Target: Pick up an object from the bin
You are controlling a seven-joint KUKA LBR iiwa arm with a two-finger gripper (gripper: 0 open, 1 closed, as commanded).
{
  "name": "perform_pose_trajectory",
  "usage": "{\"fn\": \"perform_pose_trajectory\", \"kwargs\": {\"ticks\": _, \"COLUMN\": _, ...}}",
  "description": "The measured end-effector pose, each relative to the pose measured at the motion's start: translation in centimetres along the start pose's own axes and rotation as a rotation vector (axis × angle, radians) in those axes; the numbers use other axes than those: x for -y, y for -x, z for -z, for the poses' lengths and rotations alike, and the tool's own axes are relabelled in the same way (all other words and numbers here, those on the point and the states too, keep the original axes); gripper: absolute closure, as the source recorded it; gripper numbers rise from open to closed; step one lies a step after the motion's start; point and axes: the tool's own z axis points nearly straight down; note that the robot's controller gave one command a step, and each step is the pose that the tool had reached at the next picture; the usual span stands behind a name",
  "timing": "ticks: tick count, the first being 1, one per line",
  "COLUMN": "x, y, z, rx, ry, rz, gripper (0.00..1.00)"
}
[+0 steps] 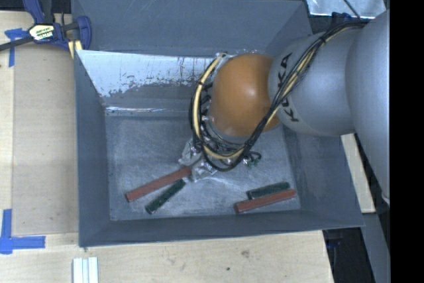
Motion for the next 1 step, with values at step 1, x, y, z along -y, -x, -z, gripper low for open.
{"fn": "perform_pose_trajectory", "kwargs": {"ticks": 1, "x": 0.01, "y": 0.0, "z": 0.0, "rx": 0.0, "ry": 0.0, "rz": 0.0, "gripper": 1.0}}
